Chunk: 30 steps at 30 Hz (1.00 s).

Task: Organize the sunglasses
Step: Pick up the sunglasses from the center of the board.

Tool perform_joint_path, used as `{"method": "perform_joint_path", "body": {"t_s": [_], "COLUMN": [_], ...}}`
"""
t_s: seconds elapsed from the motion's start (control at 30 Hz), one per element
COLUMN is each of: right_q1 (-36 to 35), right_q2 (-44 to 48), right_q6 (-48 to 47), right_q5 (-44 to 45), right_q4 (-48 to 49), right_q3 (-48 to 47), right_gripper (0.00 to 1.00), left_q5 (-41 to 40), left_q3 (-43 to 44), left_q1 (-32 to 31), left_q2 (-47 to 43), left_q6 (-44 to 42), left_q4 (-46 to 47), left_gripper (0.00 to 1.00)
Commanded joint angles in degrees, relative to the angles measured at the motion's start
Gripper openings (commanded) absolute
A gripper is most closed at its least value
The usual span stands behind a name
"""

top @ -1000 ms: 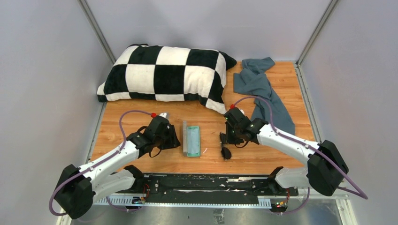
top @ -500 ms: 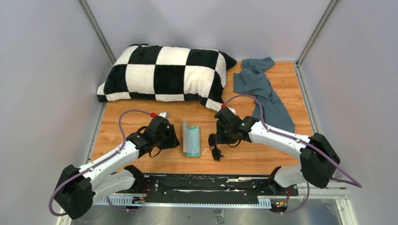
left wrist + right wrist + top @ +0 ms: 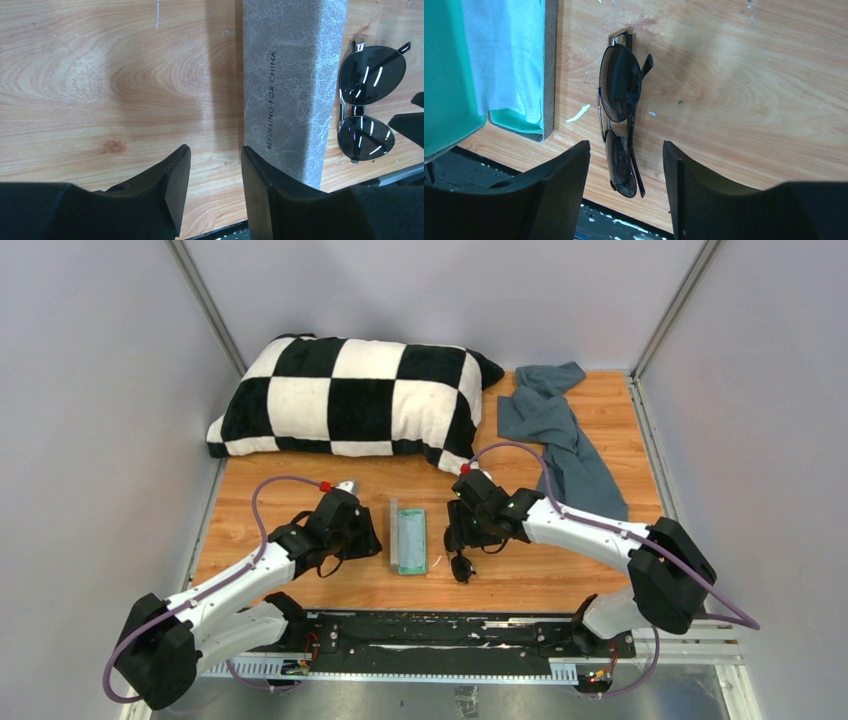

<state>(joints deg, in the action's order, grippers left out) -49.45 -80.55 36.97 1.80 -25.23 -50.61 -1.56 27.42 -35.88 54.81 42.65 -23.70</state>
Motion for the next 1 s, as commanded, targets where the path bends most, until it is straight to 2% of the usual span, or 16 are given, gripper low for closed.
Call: {"method": "perform_joint_path", "body": {"t_s": [0.0, 0.6, 0.97], "right_q1": [0.1, 3.0, 3.3], "right_q2": [-2.3, -6.6, -8.0], "right_q6": [-1.5, 1.5, 4.6], "right_q5": [-3.8, -8.4, -9.7], "right_q4": [2.7, 10.7, 14.0], "right_q3": [0.0, 5.3, 7.7], "right_gripper": [0.61, 0.57, 0.47], "left_q5": [-0.5, -0.1, -0.1], "left_q3": [-0.7, -1.6, -2.0], "left_q1": [-0.3, -0.3, -0.3], "left_q2": [-1.1, -1.6, -2.2], "left_q6": [0.4, 0.9, 0.9], "left_q4": [-0.2, 0.1, 0.0], "left_gripper": [0.48, 0.48, 0.48]}}
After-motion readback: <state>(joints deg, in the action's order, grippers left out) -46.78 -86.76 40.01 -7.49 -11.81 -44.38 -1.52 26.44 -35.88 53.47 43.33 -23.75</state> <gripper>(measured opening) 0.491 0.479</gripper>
